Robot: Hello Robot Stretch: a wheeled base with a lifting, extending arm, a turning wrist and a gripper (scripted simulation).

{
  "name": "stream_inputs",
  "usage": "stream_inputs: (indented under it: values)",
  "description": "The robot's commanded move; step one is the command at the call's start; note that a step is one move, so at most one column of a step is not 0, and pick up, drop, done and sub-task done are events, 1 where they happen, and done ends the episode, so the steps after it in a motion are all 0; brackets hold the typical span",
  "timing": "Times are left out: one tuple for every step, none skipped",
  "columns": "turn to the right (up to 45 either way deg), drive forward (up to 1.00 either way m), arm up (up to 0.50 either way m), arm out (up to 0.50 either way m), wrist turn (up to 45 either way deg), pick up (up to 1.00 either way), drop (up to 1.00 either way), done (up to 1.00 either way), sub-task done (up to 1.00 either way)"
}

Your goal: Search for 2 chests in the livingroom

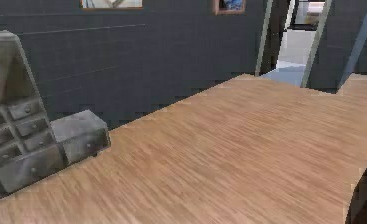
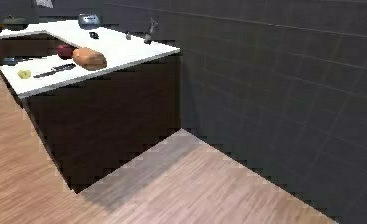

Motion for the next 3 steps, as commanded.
stream_inputs:
  values:
    - [27.0, 0.00, 0.00, 0.00, 0.0, 0.00, 0.00, 0.00, 0.00]
    - [0.0, 1.00, 0.00, 0.00, 0.0, 0.00, 0.00, 0.00, 0.00]
    - [0.0, 1.00, 0.00, 0.00, 0.0, 0.00, 0.00, 0.00, 0.00]
